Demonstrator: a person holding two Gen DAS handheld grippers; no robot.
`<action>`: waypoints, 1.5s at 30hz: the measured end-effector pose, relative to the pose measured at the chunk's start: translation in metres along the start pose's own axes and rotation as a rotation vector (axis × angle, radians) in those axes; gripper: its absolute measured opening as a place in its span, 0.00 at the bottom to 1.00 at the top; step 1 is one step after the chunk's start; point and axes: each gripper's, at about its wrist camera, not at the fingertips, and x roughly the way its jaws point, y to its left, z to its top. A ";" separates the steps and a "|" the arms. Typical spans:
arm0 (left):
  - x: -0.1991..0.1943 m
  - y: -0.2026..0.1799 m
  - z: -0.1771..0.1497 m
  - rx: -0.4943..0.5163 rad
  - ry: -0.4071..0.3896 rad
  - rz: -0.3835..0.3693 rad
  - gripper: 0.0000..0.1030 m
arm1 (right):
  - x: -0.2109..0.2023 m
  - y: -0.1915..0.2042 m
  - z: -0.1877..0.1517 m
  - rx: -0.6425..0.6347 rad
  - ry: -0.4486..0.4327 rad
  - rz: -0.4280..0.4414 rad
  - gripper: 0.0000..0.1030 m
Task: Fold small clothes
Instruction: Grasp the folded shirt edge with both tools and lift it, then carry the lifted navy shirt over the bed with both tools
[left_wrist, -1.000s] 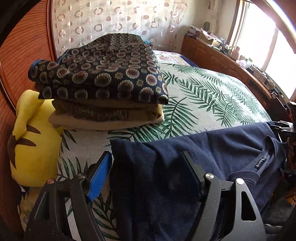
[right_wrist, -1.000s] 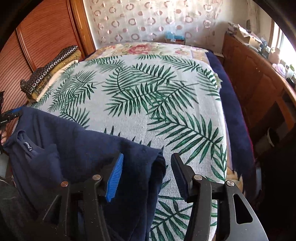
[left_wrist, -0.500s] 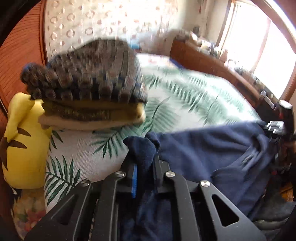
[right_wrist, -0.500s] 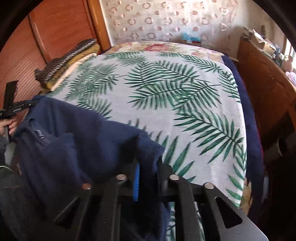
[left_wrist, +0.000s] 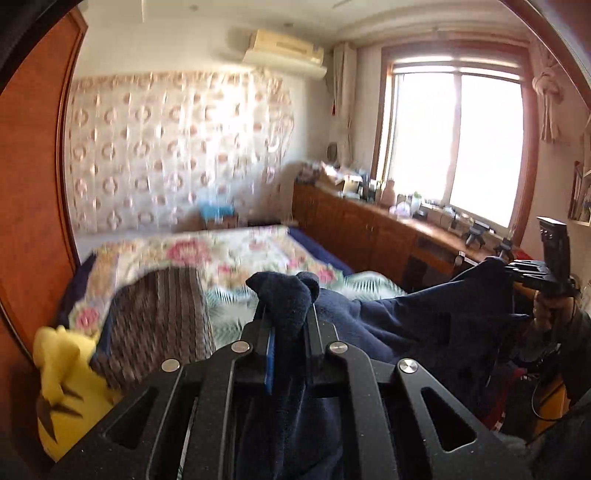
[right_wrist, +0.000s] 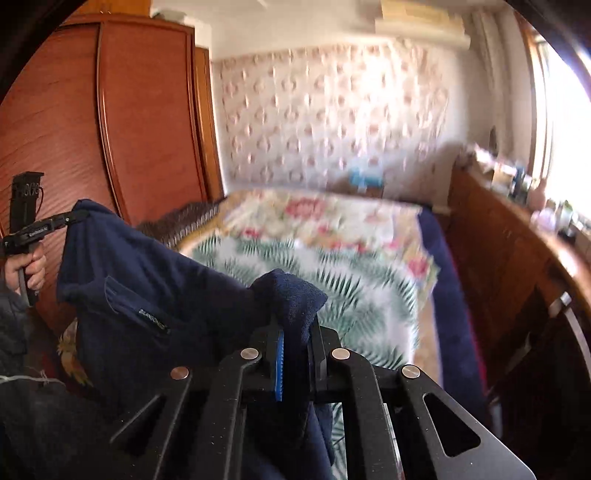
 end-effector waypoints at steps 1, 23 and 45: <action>-0.004 -0.001 0.008 0.005 -0.023 0.001 0.12 | -0.010 0.000 0.006 -0.009 -0.023 -0.013 0.08; -0.036 0.030 0.066 0.023 -0.243 0.065 0.12 | -0.091 0.016 0.068 -0.083 -0.240 -0.112 0.08; 0.249 0.100 0.023 0.042 0.083 0.240 0.22 | 0.256 -0.078 0.119 0.070 0.163 -0.253 0.12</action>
